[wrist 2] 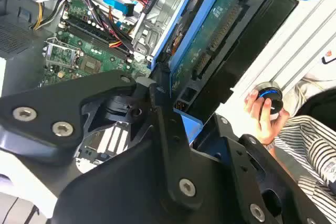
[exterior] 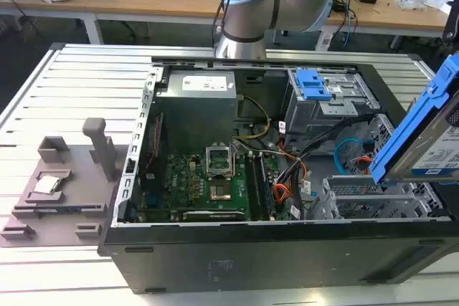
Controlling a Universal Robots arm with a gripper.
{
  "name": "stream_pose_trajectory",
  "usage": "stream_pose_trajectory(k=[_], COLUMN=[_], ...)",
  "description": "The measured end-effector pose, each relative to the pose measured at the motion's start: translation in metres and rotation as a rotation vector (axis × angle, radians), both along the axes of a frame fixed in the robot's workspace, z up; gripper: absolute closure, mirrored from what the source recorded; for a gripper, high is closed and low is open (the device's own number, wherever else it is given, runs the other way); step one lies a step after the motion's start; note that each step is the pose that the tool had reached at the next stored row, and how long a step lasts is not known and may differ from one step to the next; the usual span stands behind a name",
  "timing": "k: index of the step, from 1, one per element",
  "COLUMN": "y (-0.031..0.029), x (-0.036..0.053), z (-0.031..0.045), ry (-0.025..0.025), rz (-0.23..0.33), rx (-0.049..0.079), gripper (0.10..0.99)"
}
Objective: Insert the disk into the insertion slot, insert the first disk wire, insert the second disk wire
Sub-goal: 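Insert the disk into the insertion slot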
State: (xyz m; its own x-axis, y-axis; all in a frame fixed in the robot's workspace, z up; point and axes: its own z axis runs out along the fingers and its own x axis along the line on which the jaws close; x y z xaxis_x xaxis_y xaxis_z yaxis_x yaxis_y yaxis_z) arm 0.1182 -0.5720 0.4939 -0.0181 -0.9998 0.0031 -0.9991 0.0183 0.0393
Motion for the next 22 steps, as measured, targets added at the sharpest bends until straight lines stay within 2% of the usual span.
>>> stream_pose_trajectory(k=[2, 3, 5, 15, 22], y=[0.0000, 0.0000, 0.0000, 0.0024, 0.0071], x=[-0.0010, -0.0024, -0.0051, -0.0118, -0.0166], z=[-0.0027, -0.0077, -0.0122, -0.0300, -0.0381], ry=[0.0000, 0.0000, 0.0000, 0.0000, 0.0001], rz=[0.000, 0.000, 0.000, -0.017, -0.032], rx=[0.000, 0.000, 0.000, 0.000, 0.012], gripper=[0.718, 0.718, 0.718, 0.718, 0.718])
